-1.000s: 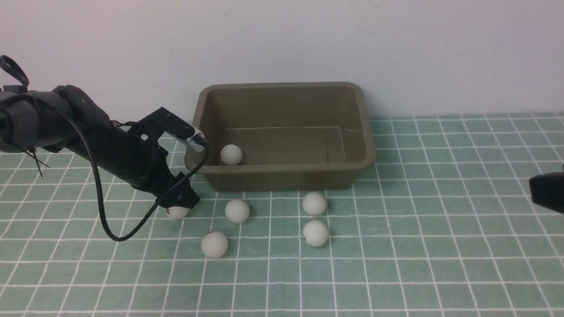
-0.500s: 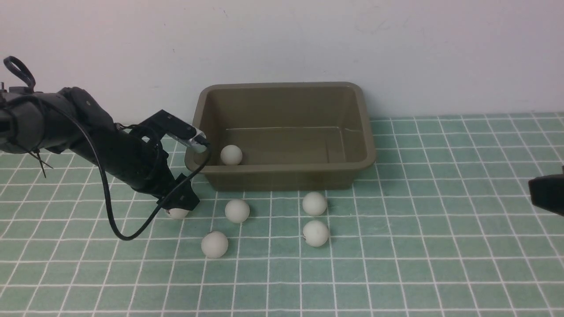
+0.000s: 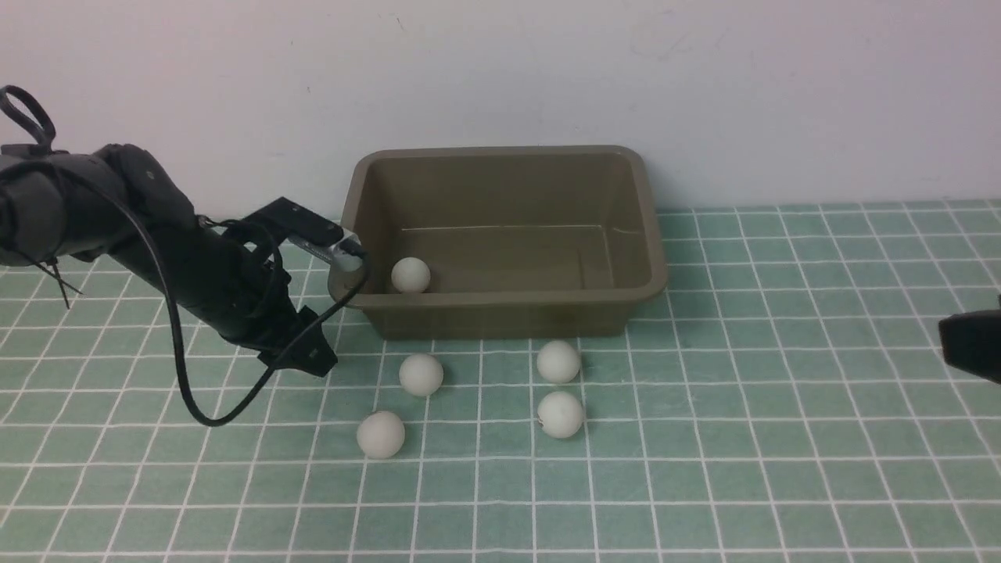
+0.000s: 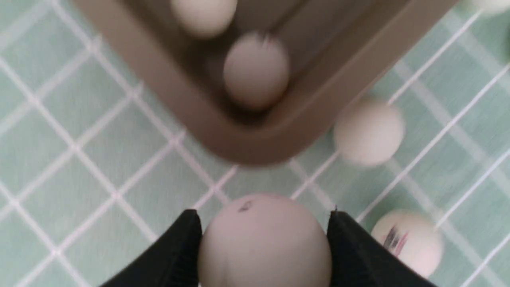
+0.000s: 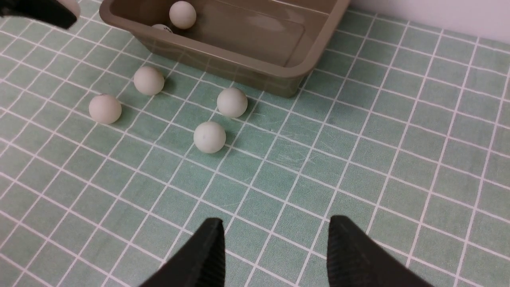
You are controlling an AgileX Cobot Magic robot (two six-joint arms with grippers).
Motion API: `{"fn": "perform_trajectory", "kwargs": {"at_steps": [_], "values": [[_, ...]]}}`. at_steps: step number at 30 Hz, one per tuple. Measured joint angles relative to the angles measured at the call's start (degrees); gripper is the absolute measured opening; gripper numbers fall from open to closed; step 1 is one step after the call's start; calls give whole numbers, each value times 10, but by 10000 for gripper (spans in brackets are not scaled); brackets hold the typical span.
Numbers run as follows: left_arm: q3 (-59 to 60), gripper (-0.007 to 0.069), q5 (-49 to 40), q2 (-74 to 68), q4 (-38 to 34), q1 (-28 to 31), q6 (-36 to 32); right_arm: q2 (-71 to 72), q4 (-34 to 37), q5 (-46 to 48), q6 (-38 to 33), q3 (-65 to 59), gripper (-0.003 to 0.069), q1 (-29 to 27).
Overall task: Put the table tennis balls in the box on the green coffee tablecloth.
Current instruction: 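Reach for and grasp a ping pong ball on the table beside the basket, then drop the ball into the bin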
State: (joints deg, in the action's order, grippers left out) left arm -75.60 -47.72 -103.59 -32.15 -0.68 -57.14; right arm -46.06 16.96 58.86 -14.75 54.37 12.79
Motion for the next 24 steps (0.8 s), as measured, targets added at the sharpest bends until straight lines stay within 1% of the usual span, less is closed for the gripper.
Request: {"fn": "perform_trajectory", "kwargs": {"at_steps": [3, 4, 5, 9, 12, 15, 17, 24], "values": [[0, 353, 5, 8, -51, 0, -33, 0, -1, 0, 0, 0, 325, 0], [0, 353, 10, 8, -79, -1, -58, 0, -2, 0, 0, 0, 325, 0], [0, 353, 19, 5, -123, -3, -87, 0, -4, 0, 0, 0, 325, 0], [0, 353, 41, -9, -221, -12, -163, 0, -11, 0, 0, 0, 325, 0], [-4, 353, 64, -30, -288, -23, -241, 0, -14, 0, 0, 0, 325, 0], [-18, 353, 76, -56, -324, -35, -288, 0, -17, 0, 0, 0, 325, 0], [-29, 353, 76, -71, -331, -41, -306, 0, -17, 0, 0, 0, 325, 0], [-63, 360, 53, -97, -326, -58, -316, 0, -18, 12, 0, 0, 325, 0]]}}
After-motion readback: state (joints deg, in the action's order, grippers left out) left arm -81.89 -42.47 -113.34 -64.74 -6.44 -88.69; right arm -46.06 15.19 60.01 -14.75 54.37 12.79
